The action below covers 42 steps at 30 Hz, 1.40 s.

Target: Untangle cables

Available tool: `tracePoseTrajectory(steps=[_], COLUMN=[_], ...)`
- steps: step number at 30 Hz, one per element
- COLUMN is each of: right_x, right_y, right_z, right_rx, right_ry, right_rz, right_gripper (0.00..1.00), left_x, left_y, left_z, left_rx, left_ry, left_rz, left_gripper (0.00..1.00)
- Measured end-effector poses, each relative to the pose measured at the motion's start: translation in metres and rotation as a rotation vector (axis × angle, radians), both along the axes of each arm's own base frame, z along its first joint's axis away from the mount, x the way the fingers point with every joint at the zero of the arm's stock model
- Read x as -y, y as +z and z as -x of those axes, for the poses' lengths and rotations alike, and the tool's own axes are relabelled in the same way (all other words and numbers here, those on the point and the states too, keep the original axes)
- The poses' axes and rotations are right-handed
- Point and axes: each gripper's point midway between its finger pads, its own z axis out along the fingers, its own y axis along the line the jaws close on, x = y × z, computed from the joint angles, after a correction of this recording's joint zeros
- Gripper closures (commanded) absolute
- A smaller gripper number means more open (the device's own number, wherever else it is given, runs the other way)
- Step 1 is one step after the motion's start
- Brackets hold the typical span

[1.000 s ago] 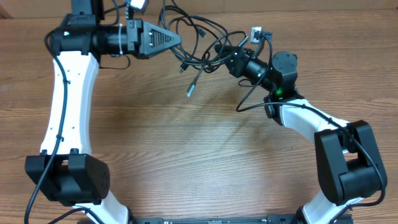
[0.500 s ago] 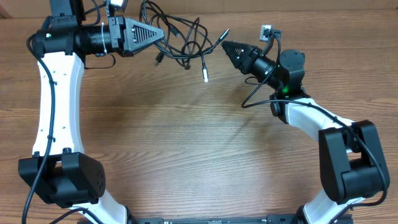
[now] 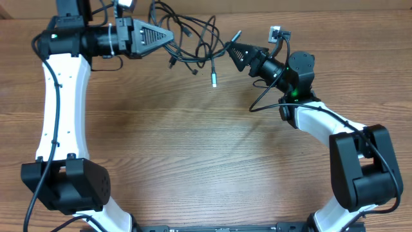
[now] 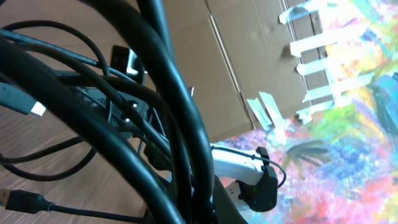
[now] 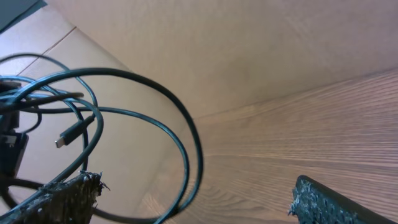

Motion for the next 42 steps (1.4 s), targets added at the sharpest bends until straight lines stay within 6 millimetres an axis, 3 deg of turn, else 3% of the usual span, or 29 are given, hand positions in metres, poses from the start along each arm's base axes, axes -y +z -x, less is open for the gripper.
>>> tracePoseTrajectory(steps=[7, 10, 22, 26, 30, 35, 42], right_x=[-0.012, -0.014, -0.009, -0.007, -0.005, 0.007, 0.063], right_y=[-0.005, -0.005, -0.006, -0.006, -0.012, -0.040, -0.078], right_z=[0.004, 0.005, -0.001, -0.003, -0.005, -0.010, -0.022], right_rx=[-0.008, -0.006, 0.010, 0.009, -0.017, -0.123, -0.250], right_ry=[0.015, 0.016, -0.033, -0.050, -0.066, -0.123, -0.264], right_rz=[0.019, 0.021, 0.038, 0.042, 0.049, 0.099, 0.197], right_gripper=[0.00, 0.05, 0.52, 0.94, 0.96, 0.96, 0.96], left_x=[0.020, 0.027, 0.040, 0.040, 0.040, 0.040, 0.030], left_y=[0.004, 0.005, 0.005, 0.005, 0.005, 0.005, 0.006], left_z=[0.006, 0.008, 0.014, 0.014, 0.014, 0.014, 0.009], left_rx=[0.022, 0.024, -0.004, -0.004, -0.004, -0.002, 0.008], left_ry=[-0.056, -0.075, -0.109, -0.109, -0.109, -0.108, -0.082], left_rz=[0.006, 0.009, 0.010, 0.010, 0.010, 0.010, 0.009], left_gripper=[0.96, 0.96, 0.95, 0.96, 0.96, 0.96, 0.96])
